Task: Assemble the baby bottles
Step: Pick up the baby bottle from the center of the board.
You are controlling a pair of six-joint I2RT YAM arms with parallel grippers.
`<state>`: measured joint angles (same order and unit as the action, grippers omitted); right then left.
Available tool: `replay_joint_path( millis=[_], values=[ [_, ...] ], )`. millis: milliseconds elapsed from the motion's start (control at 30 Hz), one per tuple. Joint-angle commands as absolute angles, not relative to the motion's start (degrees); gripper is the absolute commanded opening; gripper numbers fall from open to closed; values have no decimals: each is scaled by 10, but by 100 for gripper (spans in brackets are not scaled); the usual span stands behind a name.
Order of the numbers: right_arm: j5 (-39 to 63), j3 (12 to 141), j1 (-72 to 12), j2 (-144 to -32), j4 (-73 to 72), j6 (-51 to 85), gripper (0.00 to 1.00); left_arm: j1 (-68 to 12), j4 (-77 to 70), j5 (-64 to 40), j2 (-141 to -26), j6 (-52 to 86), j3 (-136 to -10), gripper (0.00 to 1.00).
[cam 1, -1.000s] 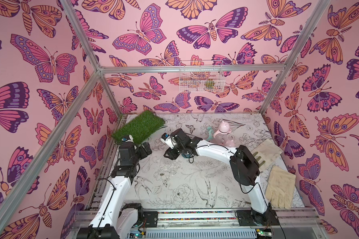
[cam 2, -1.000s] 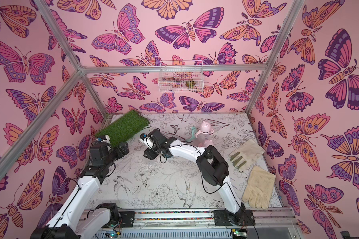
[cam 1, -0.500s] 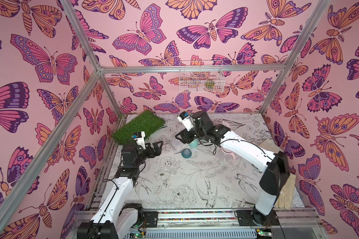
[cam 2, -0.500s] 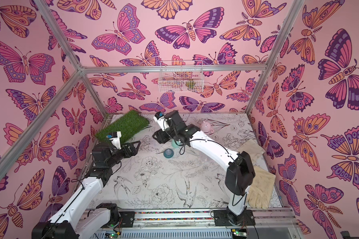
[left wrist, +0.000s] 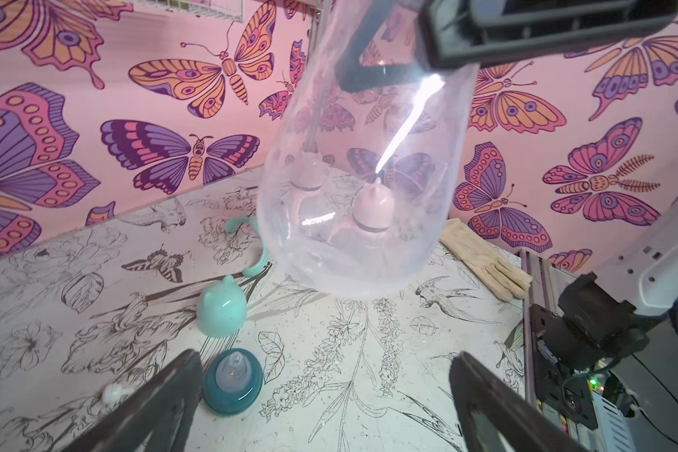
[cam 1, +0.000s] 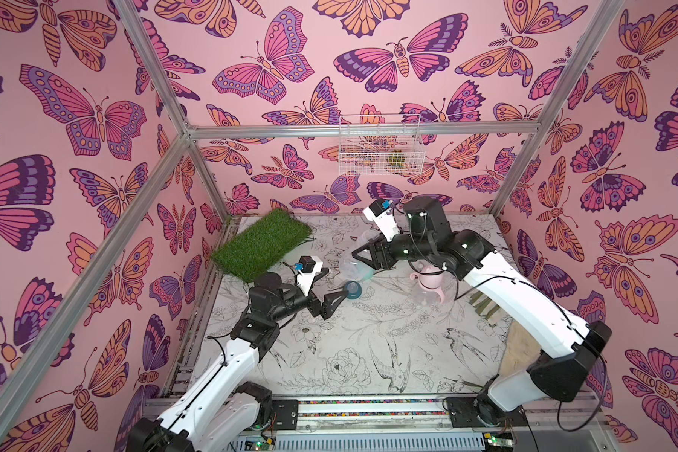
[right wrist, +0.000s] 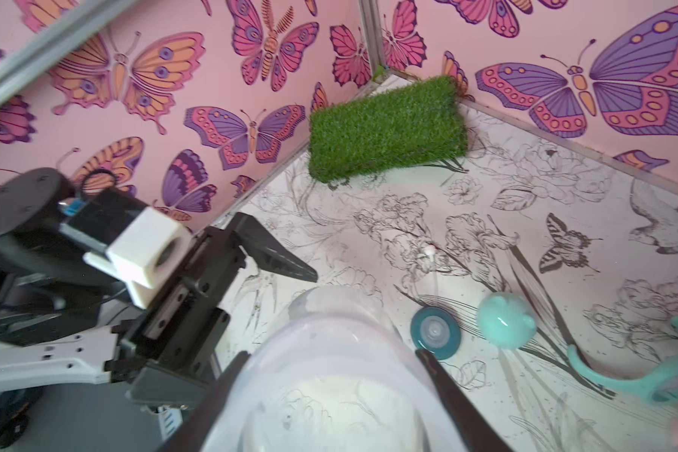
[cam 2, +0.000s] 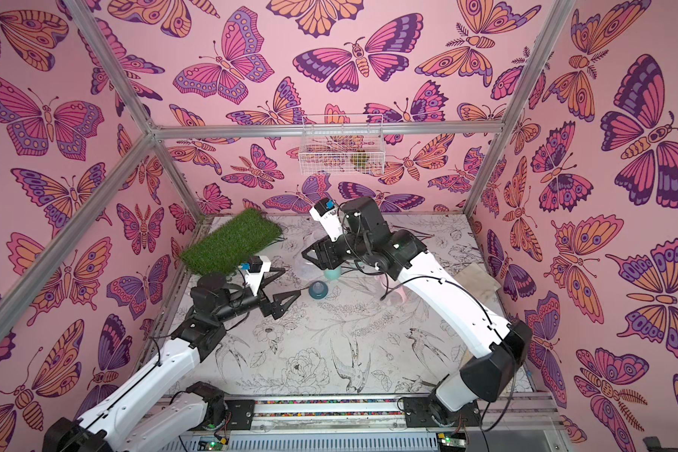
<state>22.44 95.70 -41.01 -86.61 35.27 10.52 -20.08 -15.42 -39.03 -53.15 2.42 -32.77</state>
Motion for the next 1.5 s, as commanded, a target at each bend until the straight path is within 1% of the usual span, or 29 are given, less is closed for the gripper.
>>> replay_joint_path(
  millis=[0, 133, 433, 667, 833, 1133, 1267, 1467],
  values=[
    [296, 926, -412, -845, 326, 152, 23, -210, -167, -441, -532, -11, -345, 100],
    [333, 897, -413, -831, 296, 178, 19, -223, -170, -451, -543, -13, -356, 100],
    [349, 832, -426, -811, 214, 222, 15, -238, -214, -494, -558, 22, -361, 100],
    [345, 820, -442, -810, 180, 235, 13, -240, -279, -530, -563, 70, -347, 100],
    [342, 816, -449, -806, 161, 237, 12, -240, -281, -555, -571, 84, -352, 100],
    [350, 814, -455, -808, 149, 241, 12, -240, -281, -555, -578, 91, -357, 97],
    [353, 816, -459, -812, 148, 242, 12, -240, -281, -553, -581, 96, -360, 92],
    [354, 821, -463, -821, 149, 242, 11, -240, -281, -556, -581, 99, -363, 74]
  ],
)
